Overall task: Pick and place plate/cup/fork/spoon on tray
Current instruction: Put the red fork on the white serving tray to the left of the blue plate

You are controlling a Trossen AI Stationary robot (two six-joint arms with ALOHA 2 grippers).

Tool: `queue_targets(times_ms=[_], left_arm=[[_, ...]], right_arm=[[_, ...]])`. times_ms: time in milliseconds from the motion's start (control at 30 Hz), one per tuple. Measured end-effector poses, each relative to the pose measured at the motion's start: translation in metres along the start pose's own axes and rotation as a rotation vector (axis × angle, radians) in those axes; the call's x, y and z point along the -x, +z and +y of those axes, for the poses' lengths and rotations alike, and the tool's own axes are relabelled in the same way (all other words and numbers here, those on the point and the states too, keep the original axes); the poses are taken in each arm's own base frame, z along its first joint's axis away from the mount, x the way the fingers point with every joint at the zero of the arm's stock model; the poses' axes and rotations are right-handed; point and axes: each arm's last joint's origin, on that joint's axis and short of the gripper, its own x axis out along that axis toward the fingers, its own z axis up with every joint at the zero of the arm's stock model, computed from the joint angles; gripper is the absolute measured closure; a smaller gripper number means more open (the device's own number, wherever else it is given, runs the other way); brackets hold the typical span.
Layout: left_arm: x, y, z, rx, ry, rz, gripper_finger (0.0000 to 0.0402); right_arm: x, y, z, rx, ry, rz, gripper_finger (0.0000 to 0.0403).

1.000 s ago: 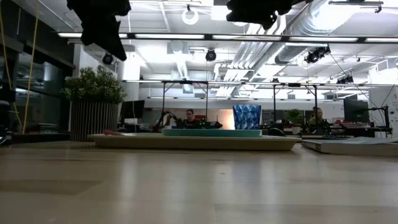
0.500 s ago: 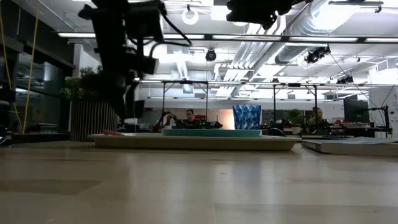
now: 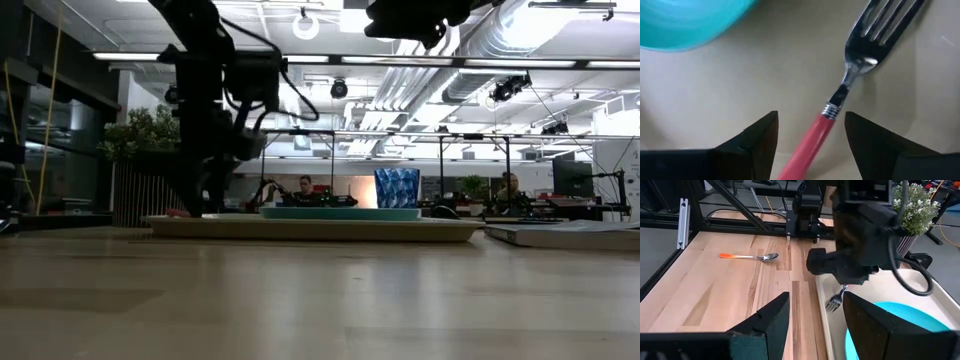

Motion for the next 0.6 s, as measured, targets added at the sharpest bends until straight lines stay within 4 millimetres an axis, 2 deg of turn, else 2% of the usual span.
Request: queue_targets(times_ms=[267,600], left_arm=[[-0.010,-0.007,0.014,0.067,-0.097,-0.009,0.0212],[-0.024,-0.005,0.014,0.032,-0.147,0.019,0.0243]], right_arm=[[0.000,0.000,0.000,0.000,0.000,0.001,0.0226],[0.000,0.000,0.000,0.000,0.000,0.004,0.0226]])
